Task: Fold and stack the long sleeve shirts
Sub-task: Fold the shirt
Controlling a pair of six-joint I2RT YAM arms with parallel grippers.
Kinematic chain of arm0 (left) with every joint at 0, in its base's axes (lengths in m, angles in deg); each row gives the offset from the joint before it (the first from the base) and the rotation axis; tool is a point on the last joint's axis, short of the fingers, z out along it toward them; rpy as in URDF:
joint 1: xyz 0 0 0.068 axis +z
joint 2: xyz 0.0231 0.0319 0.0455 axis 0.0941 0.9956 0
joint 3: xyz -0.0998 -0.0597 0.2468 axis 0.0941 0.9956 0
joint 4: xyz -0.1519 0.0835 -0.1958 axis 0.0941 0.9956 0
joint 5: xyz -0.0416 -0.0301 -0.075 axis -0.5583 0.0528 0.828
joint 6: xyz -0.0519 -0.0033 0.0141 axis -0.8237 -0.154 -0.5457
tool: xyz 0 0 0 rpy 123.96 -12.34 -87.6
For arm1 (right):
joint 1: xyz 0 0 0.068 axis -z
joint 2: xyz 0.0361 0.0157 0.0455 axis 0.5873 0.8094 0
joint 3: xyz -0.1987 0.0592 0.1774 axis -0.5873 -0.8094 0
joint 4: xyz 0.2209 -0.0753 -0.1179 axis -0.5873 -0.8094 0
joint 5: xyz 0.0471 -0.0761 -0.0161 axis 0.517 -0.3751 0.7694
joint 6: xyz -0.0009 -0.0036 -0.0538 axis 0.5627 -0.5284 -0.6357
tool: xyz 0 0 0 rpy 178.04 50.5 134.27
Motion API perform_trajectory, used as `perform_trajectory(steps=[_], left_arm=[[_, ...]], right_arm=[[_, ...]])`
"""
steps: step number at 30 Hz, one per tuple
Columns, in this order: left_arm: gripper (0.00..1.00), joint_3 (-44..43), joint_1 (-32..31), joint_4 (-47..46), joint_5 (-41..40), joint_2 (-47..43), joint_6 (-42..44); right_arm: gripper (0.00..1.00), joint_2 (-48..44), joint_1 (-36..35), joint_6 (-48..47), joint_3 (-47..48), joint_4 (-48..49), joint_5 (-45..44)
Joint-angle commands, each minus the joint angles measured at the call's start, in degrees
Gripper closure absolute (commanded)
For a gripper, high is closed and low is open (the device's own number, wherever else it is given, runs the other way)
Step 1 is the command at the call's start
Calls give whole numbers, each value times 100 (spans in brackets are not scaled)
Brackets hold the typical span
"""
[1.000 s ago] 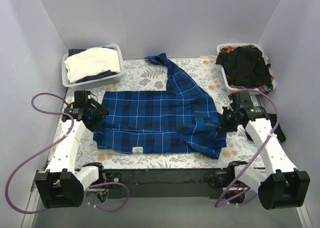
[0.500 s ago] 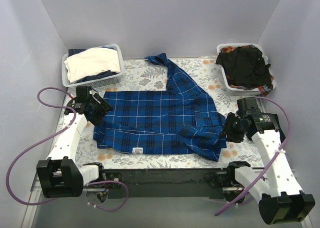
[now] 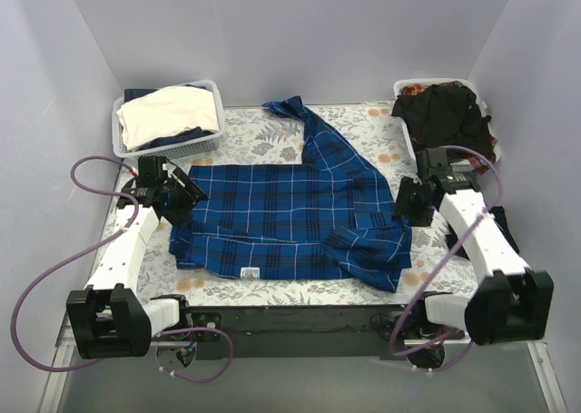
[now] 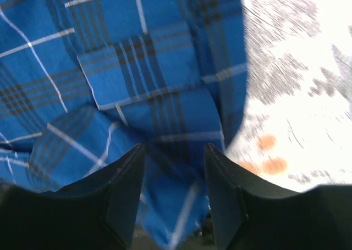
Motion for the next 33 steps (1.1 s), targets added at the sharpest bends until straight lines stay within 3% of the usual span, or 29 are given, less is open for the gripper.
perform_trajectory(steps=[1,6,10,13,14,16,23,31,32,33], left_arm=[[35,201,-31,-38,139,-155,150],[35,263,-40,6,68,-155,185],[35,281,-40,24,51,-137,176],[35,307,-40,24,42,-120,176],[35,316,-40,24,42,-111,185],[36,334,-40,24,42,-102,194],[36,307,-40,15,60,-120,211],[37,351,-40,-3,138,-181,238],[37,369,-40,-11,165,-181,247],[37,369,-40,-20,200,-172,255]], right_arm=[[42,988,-5,-467,-57,1163,894],[36,1640,-93,-766,-74,1138,1063],[41,1791,-390,-758,-425,1129,1002],[63,1808,-681,-591,-522,1103,721],[78,1799,-743,-573,-548,1086,677],[97,1703,-883,-433,-505,1016,528],[99,965,-1077,-204,268,549,-18],[99,568,-1077,-274,1182,418,236],[97,665,-1077,-326,1183,391,280],[84,779,-1077,-431,1148,374,289]])
